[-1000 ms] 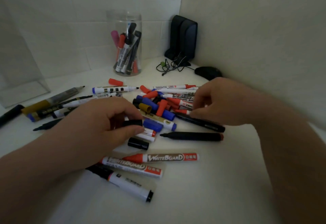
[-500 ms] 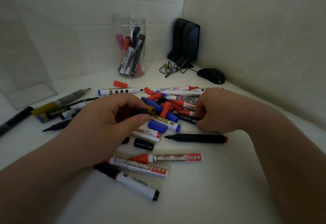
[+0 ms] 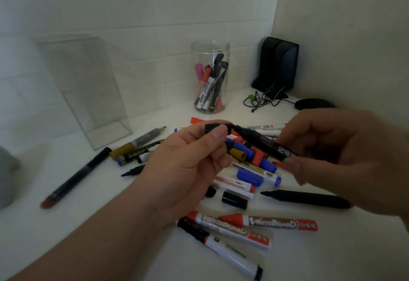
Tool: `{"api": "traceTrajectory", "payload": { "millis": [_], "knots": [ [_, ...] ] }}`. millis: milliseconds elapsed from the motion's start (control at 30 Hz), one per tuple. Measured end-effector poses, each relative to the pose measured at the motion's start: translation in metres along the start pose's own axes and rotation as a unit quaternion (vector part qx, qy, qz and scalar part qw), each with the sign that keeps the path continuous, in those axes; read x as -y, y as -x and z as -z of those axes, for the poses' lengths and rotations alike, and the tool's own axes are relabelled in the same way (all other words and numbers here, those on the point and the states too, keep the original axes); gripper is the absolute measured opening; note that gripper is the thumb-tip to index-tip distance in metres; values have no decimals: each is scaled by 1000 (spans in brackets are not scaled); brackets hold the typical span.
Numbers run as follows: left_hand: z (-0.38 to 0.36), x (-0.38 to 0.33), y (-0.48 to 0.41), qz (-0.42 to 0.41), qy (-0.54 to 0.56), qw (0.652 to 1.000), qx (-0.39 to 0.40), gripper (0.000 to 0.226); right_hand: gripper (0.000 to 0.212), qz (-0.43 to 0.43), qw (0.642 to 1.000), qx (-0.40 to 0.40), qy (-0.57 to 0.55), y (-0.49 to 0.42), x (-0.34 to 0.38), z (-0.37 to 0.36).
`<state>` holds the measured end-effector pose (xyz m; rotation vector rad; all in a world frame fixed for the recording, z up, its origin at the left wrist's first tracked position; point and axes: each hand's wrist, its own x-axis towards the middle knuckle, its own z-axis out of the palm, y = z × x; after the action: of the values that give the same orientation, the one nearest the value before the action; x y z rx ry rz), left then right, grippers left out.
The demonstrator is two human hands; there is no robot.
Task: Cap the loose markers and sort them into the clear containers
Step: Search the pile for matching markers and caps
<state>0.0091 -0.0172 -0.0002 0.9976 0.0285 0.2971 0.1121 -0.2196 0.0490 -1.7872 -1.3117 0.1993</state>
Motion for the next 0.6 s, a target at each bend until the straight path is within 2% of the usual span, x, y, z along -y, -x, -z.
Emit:
{"api": "traceTrajectory", "payload": {
  "millis": [133,300,367,467,533,600],
  "knots": [
    [5,0,-1,-14,9,1000,20,17,51,-10,1000,0,6,-2,-4,4],
    [3,2,1,-28,-32,999,24,18,23,-12,1000,2,29,-2,-6,2],
    [6,3,2,-30,-104,994,25,16,14,-10,999,8,36,-2,-7,0],
    [10,2,5,-36,-281,959,18,26,18,8,995,1,99,-2,-6,-1],
    [9,1,7,-45,-317,947,1,27,12,40,989,-20,144,-3,-4,-1],
    [8,-2,8,-54,-342,938,-14,25,14,68,980,-36,182,-4,-4,-2]
  ]
}}
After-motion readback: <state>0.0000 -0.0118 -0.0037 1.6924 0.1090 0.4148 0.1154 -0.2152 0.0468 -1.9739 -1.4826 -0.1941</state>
